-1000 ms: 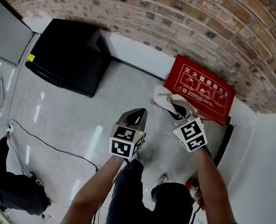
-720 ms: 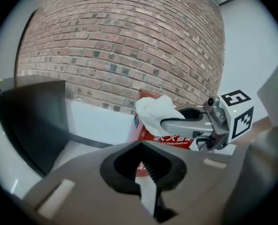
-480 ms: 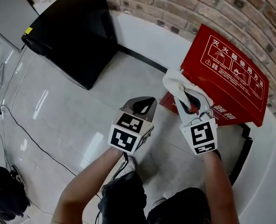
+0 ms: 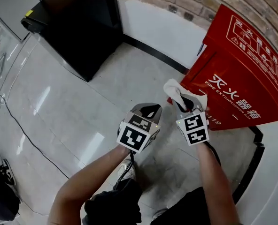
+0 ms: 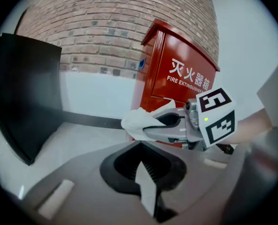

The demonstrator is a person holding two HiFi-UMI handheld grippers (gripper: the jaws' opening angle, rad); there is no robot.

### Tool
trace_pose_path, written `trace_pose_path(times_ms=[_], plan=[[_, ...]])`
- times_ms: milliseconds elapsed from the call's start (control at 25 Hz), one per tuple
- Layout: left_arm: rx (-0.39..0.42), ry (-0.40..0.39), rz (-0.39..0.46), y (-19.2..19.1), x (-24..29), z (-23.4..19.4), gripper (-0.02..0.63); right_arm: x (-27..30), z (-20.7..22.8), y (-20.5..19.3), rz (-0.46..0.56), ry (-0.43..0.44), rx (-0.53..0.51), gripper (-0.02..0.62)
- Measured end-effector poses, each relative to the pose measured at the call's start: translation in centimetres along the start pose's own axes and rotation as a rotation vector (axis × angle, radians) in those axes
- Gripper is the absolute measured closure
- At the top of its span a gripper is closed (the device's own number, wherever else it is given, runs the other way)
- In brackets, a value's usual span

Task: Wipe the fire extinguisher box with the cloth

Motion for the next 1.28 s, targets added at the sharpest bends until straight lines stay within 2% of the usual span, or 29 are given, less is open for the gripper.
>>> trace_pose_path(times_ms=[200,440,520,600,720,960,1120,1280], plan=[[-0.052,0.037,-0.037,-3.2,0.1,-2.2,0.606,2.9,-1.1,-6.5,-0.071,-0.001,0.104,0.511],[-0.089,0.050,-0.075,-5.8,-1.0,-3.0,0.606,5.5,-3.0,-14.1,-0.216,0.046,0.138,0.511],[-0.087,0.039,-0.083,-6.2,-1.3,-2.7,0.606,5.9,-3.1,-16.0,-0.274,0.051,0.168,0.511],[-0.080,0.033,-0.093,-6.5,-1.7,-2.5,0.606,5.9,-3.2,-16.1,-0.291,0.061,0.179,0.511],[-0.057,0.032,-0.096,-6.4,-1.9,-2.2,0.606,4.5,-3.1,-12.4,-0.219,0.093,0.131,0.511],[0.021,0.013,-0.009,-1.4,-1.2,-0.2,0.606,-3.9,-0.9,1.0,0.049,0.064,0.114,0.511],[0.035,-0.002,0.081,3.8,-1.0,1.9,0.606,-10.8,2.5,10.2,0.203,-0.041,0.005,0.511],[0.066,-0.040,0.140,8.5,-0.4,4.6,0.606,-17.0,6.6,18.0,0.305,-0.190,-0.189,0.511]])
Point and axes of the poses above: the fingertips, and each gripper's own axes: x forward along the fingers, z to its right, y out of its top, the point moved 1 cm from there along -x, backward along the fingers, and after that the axes turned 12 degrees about z, right-handed, at the moved point
